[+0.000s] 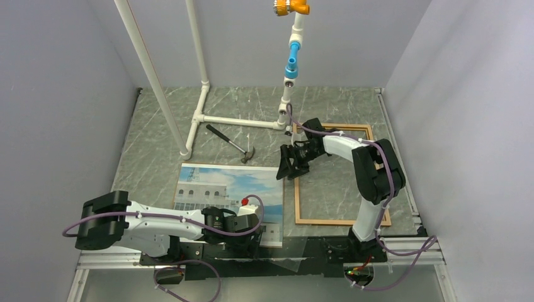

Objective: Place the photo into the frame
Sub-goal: Pick up the photo frame item at the center of the board.

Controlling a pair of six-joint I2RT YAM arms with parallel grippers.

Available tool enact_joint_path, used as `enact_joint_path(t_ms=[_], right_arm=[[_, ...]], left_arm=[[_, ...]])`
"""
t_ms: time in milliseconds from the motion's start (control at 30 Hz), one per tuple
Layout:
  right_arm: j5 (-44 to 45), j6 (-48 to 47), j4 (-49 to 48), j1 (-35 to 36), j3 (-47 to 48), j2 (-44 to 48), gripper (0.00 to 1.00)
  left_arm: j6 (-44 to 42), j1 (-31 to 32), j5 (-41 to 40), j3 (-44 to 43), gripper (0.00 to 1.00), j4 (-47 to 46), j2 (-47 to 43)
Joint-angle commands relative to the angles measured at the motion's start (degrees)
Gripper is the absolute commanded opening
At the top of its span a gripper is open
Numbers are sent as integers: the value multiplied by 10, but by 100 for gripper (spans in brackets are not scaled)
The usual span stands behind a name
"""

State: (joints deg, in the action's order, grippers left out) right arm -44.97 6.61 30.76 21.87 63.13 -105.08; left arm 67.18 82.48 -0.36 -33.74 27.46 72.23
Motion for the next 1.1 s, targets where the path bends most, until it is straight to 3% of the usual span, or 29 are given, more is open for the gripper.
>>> enact_joint_path(t_ms=[0,333,567,767,900,1067], right_arm=[[-89,2,41,-4,-3,-31,73],[-95,1,37,-1,-12,-81,71],[44,11,56,22,-7,-28,81],[103,21,36,48,-27,2,99],[81,23,28,52,-39,0,100],[154,31,34,65,-37,27,100]], left_arm=[[0,-2,-37,25,72,22,31],[-3,-2,-37,19,72,23,42],[-7,-3,-37,13,71,27,49],[-9,-2,-38,6,71,30,58],[-13,-2,-36,2,71,29,63],[-16,-3,-37,-4,71,35,66]])
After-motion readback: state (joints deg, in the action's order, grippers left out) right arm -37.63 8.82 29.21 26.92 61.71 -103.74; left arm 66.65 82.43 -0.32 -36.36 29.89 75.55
